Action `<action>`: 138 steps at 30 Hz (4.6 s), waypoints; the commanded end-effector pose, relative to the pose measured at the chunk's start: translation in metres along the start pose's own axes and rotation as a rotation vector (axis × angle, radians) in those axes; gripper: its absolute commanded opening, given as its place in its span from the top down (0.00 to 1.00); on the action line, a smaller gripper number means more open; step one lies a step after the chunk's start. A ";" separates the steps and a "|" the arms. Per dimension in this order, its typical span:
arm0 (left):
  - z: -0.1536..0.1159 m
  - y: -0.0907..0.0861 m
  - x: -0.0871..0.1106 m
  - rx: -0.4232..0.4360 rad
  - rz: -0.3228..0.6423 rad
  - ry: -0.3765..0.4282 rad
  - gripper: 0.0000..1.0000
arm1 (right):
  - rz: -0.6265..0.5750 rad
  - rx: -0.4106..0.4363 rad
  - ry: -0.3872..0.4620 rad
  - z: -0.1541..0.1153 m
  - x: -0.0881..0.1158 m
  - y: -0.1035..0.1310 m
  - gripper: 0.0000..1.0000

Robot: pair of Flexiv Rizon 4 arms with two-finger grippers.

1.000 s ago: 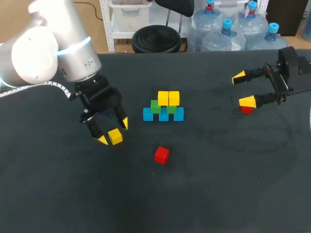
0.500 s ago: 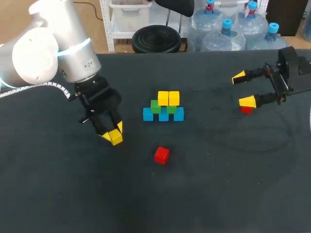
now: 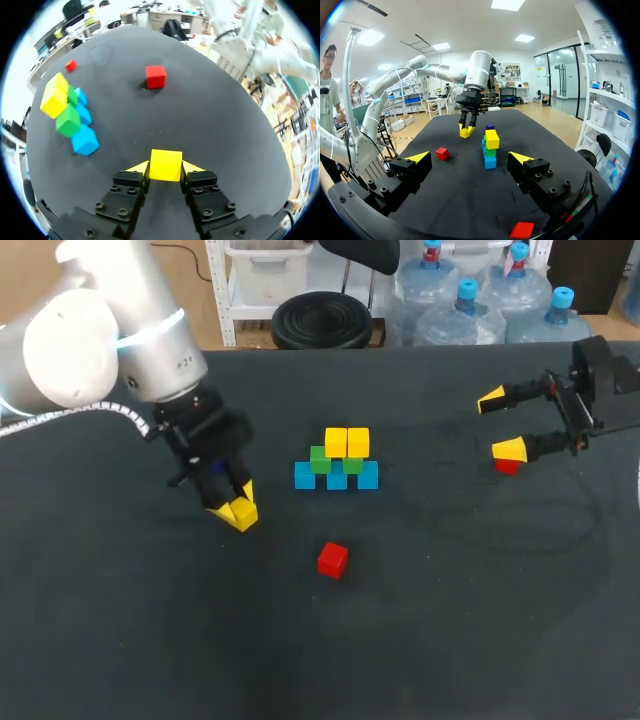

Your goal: Place the blue cubes, place green cubes on the blue cubes, place the yellow cubes on the green cubes, then place the red cubes on the yellow cubes, and place purple cube on the red cubes.

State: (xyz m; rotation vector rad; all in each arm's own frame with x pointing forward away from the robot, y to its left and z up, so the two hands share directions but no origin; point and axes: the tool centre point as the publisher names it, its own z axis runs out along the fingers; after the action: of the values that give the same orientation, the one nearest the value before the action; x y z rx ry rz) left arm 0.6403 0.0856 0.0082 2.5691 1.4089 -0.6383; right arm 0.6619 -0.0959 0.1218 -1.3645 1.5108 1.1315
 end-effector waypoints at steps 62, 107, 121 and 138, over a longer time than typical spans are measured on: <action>-0.072 0.094 -0.061 -0.384 -0.513 -0.086 1.00 | -0.001 0.000 0.000 0.001 0.000 0.000 0.00; -0.046 0.126 -0.059 -0.308 -0.493 -0.099 1.00 | -0.001 0.000 0.000 0.001 0.000 0.000 0.00; -0.041 0.123 -0.058 -0.294 -0.496 -0.096 1.00 | -0.001 0.000 0.000 0.001 0.000 0.000 0.00; -0.036 0.117 -0.060 -0.285 -0.502 -0.094 1.00 | -0.001 0.000 0.000 0.001 0.000 0.000 0.00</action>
State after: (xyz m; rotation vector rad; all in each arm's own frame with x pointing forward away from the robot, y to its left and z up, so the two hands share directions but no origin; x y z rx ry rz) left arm 0.7202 -0.0138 0.0568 1.9526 1.9643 -0.5577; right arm 0.6619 -0.0959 0.1218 -1.3644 1.5106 1.1316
